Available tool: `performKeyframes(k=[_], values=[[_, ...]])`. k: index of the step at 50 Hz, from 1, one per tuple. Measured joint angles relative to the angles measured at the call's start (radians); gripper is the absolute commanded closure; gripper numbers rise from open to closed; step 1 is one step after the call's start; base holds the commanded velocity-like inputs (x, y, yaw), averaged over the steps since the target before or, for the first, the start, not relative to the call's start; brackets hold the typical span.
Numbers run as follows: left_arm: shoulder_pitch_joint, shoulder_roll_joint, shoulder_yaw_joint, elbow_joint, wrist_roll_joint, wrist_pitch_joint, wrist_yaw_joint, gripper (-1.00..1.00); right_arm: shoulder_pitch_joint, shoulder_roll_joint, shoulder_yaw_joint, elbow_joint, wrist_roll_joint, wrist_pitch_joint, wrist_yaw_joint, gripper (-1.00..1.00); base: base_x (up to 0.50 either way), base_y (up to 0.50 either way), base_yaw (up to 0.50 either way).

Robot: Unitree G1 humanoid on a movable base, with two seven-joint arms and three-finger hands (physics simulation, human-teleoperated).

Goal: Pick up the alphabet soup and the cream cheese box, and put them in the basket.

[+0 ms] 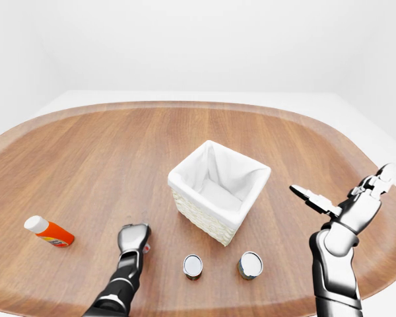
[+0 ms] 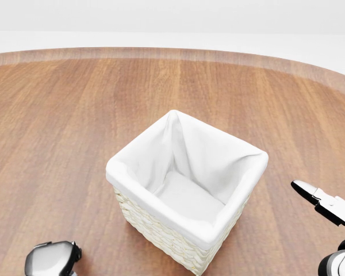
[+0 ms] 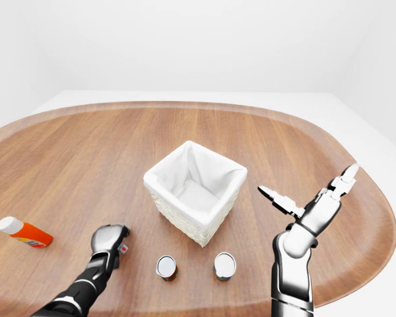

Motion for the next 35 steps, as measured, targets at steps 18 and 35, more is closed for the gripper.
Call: performKeyframes(k=[18, 35], values=[[0.186, 0.028, 0.042, -0.308, 0.009, 0.000, 0.000, 1.00, 0.001, 0.001, 0.001, 0.000, -0.001, 0.000, 0.000, -1.00, 0.00, 0.00, 0.00], [0.443, 0.028, 0.138, -0.645, 0.102, 0.000, 0.000, 1.00, 0.001, 0.001, 0.001, 0.001, -0.001, 0.000, 0.000, -1.00, 0.00, 0.00, 0.00]])
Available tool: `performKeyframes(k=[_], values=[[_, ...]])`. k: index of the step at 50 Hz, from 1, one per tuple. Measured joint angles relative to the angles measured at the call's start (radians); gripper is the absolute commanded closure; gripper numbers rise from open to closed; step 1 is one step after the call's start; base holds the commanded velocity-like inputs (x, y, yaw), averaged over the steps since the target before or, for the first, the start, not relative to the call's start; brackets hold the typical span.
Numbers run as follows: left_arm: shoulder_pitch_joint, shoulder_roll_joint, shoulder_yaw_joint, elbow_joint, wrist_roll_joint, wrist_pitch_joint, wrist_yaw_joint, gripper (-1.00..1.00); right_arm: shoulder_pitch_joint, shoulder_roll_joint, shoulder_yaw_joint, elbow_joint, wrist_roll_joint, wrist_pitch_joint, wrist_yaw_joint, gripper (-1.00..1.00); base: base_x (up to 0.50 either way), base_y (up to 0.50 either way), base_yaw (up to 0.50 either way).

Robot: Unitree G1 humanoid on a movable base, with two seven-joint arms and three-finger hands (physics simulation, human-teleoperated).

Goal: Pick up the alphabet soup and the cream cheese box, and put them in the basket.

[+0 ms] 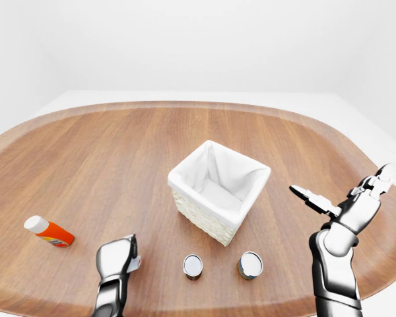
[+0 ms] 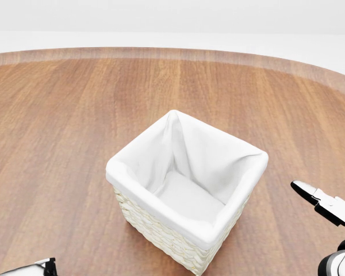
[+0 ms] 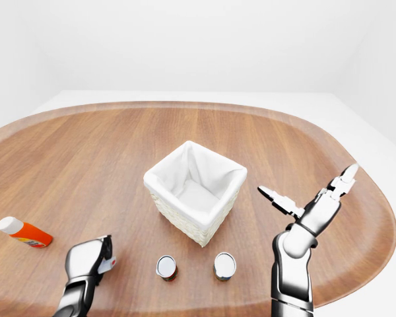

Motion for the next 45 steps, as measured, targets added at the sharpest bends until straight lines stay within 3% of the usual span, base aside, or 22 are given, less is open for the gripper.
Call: performKeyframes(k=[18, 31, 45], values=[[0.093, -0.036, 0.058, -0.246, 0.074, 0.000, 0.000, 1.00, -0.005, -0.003, 0.001, 0.012, -0.001, 0.000, 0.000, -1.00, 0.00, 0.00, 0.00], [0.081, -0.074, 0.092, -0.364, 0.044, 0.000, 0.000, 1.00, -0.007, -0.004, 0.001, 0.011, -0.003, 0.000, 0.000, -1.00, 0.00, 0.00, 0.00], [0.048, -0.095, 0.086, -0.476, 0.061, 0.000, 0.000, 1.00, -0.008, -0.005, 0.000, 0.015, -0.002, 0.000, 0.000, -1.00, 0.00, 0.00, 0.00]])
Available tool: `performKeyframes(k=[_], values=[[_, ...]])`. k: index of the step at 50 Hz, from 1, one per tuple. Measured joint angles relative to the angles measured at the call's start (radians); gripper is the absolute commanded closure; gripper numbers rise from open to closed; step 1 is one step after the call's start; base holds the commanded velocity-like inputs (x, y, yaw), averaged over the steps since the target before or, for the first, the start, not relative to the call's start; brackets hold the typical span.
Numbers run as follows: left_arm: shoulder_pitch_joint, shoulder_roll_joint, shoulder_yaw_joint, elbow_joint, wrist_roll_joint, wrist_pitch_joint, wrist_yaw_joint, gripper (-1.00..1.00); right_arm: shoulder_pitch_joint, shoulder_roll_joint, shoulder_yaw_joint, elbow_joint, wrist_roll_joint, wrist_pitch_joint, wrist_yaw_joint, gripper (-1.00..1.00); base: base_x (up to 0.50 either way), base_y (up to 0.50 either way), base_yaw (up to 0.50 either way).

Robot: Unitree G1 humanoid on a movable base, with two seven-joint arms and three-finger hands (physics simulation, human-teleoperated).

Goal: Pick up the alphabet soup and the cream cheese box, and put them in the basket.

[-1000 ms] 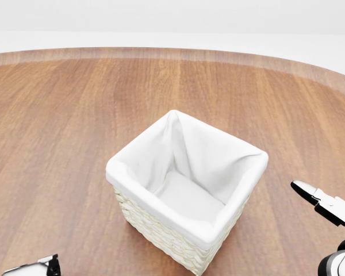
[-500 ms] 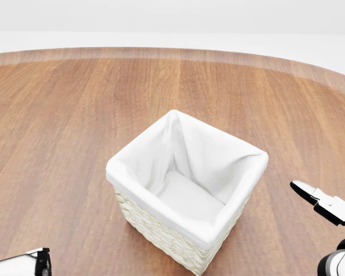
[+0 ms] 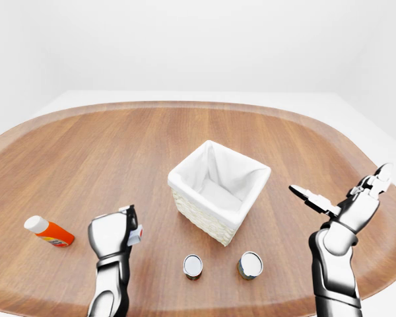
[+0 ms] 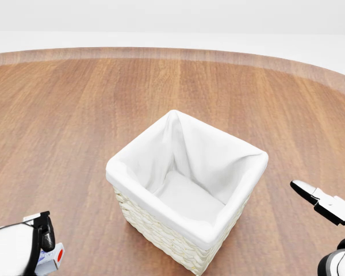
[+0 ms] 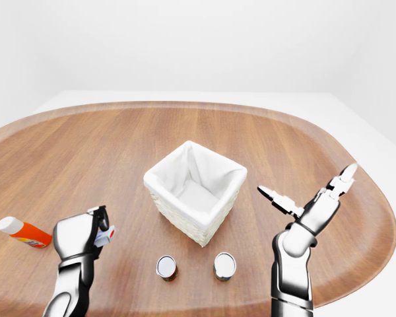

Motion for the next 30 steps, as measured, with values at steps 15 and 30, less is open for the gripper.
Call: performKeyframes(k=[15, 30], values=[[-0.050, -0.027, -0.033, -0.133, 0.074, 0.000, -0.045, 1.00, 0.007, 0.003, -0.001, -0.016, 0.003, 0.000, 0.000, -1.00, 0.00, 0.00, 0.00], [-0.133, -0.048, -0.059, -0.257, 0.176, 0.000, -0.196, 1.00, 0.010, 0.006, 0.000, -0.019, 0.002, 0.000, 0.000, -1.00, 0.00, 0.00, 0.00]])
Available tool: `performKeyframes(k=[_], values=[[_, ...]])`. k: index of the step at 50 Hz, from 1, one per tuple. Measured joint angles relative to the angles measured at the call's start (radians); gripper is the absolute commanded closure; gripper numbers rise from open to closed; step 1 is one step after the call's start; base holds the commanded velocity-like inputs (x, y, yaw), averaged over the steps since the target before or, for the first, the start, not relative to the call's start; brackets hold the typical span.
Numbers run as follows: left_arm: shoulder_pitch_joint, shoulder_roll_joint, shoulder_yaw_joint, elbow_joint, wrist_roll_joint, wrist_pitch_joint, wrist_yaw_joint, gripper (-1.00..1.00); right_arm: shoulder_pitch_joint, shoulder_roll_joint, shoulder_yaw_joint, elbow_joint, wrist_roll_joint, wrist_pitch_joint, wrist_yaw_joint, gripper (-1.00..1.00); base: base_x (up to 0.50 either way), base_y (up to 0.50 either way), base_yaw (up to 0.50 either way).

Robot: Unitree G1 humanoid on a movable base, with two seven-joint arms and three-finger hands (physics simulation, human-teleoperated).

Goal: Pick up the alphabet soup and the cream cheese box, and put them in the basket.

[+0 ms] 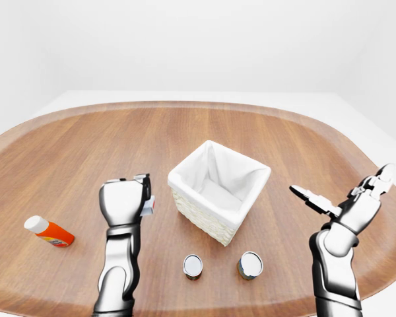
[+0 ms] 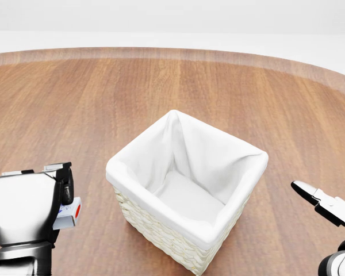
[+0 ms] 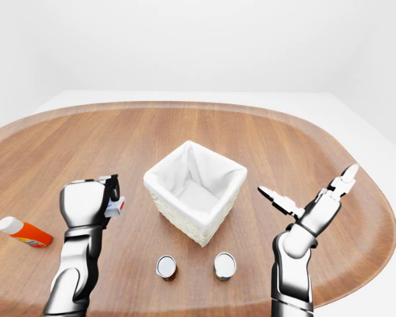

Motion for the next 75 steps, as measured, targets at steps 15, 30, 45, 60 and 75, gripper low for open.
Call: performKeyframes(k=[15, 30, 45, 60, 75], values=[[-0.140, -0.026, -0.034, -0.066, 0.132, 0.000, -0.165, 1.00, -0.002, 0.000, 0.001, 0.005, -0.002, 0.000, 0.000, -1.00, 0.00, 0.00, 0.00], [-0.271, -0.069, -0.086, -0.012, 0.221, 0.000, -0.234, 1.00, -0.006, -0.003, 0.001, 0.014, 0.000, 0.000, 0.000, -1.00, 0.00, 0.00, 0.00], [-0.340, -0.112, -0.132, 0.026, 0.260, 0.000, -0.264, 1.00, -0.006, -0.004, 0.001, 0.014, 0.001, 0.000, 0.000, -1.00, 0.00, 0.00, 0.00], [-0.454, -0.163, -0.162, 0.114, 0.293, 0.000, -0.300, 1.00, -0.001, -0.001, 0.001, 0.007, 0.002, 0.000, 0.000, -1.00, 0.00, 0.00, 0.00], [-0.551, -0.197, -0.172, 0.229, 0.309, 0.000, -0.300, 1.00, 0.000, 0.000, 0.001, 0.002, 0.001, 0.000, 0.000, -1.00, 0.00, 0.00, 0.00]])
